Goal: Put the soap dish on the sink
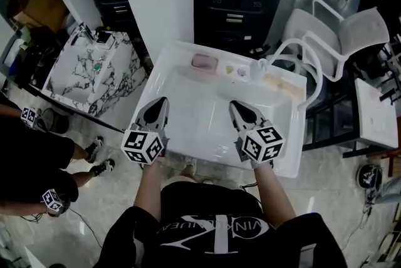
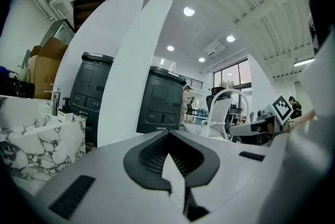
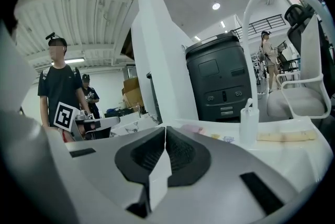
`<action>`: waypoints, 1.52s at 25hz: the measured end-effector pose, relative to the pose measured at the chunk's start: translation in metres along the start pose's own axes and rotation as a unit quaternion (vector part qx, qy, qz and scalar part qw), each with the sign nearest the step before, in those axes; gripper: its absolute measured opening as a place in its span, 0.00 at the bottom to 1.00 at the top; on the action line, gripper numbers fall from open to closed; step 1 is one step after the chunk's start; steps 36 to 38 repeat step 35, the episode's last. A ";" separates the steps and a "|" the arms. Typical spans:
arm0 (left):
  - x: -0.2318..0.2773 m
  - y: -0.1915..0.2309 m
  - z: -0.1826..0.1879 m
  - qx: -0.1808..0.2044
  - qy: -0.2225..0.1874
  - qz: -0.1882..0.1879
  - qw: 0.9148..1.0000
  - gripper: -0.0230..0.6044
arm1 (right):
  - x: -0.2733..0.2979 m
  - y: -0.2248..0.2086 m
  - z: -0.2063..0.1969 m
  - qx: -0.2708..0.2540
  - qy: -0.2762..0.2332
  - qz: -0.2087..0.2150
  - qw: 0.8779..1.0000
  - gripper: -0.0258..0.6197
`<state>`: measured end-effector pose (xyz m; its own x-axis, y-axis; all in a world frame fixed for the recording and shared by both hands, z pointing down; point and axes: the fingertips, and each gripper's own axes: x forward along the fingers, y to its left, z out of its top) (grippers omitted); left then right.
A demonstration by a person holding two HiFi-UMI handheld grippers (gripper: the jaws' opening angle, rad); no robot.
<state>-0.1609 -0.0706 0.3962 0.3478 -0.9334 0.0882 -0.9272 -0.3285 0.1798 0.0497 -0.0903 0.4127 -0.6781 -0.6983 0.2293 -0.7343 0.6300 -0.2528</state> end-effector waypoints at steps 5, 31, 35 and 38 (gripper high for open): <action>-0.006 -0.005 0.008 0.003 -0.010 0.001 1.000 0.06 | -0.008 0.000 0.004 -0.004 -0.008 -0.003 1.000 0.08; -0.010 -0.018 0.021 0.015 -0.022 0.000 1.000 0.06 | -0.018 0.003 0.004 0.006 -0.017 -0.005 1.000 0.08; -0.009 -0.018 0.019 0.015 -0.021 -0.001 1.000 0.06 | -0.017 0.003 0.003 0.006 -0.018 -0.008 1.000 0.08; -0.009 -0.018 0.019 0.015 -0.021 -0.001 1.000 0.06 | -0.017 0.003 0.003 0.006 -0.018 -0.008 1.000 0.08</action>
